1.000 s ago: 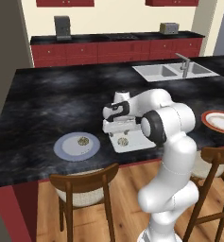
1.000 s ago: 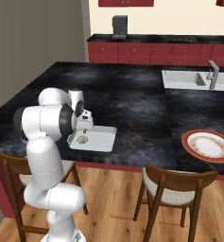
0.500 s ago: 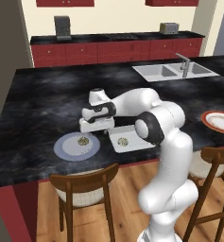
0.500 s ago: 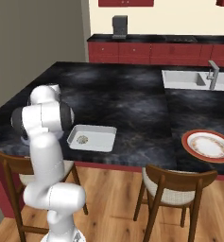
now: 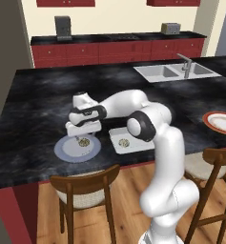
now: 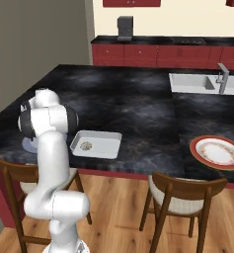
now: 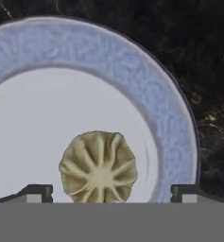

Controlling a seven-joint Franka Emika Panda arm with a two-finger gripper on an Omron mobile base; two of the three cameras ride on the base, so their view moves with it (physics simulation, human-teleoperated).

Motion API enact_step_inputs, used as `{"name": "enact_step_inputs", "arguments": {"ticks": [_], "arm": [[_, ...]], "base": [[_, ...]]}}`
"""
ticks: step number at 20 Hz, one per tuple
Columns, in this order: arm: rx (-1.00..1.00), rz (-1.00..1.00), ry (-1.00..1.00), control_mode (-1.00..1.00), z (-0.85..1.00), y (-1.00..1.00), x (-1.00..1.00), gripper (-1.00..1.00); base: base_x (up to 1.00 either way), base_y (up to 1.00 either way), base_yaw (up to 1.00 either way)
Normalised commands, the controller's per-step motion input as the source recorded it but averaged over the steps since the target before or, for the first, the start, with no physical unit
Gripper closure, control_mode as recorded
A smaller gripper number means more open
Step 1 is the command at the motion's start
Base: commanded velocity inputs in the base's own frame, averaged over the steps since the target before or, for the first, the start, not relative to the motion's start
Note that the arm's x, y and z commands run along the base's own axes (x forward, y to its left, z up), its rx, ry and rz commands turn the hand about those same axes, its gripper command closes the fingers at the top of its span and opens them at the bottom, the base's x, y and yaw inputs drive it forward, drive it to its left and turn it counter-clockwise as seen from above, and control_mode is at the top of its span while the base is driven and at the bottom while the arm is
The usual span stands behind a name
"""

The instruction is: Place two dumplings into each of the tupperware containers and then place the containers in the fridge.

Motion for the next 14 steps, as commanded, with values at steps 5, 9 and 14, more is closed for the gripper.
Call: {"name": "enact_step_inputs", "arguments": {"ticks": [5,9,14], "arm": [[0.00,0.00,0.07,-1.00,-0.33,0.06,0.00,-1.00],[0.00,0.00,0.06,-1.00,-0.26,0.00,0.00,-1.00],[0.00,0.01,0.08,-1.00,-0.26,0.00,0.00,1.00]], "base": [[0.00,0.00,0.00],[0.00,0.00,0.00],[0.00,0.00,0.00]]}}
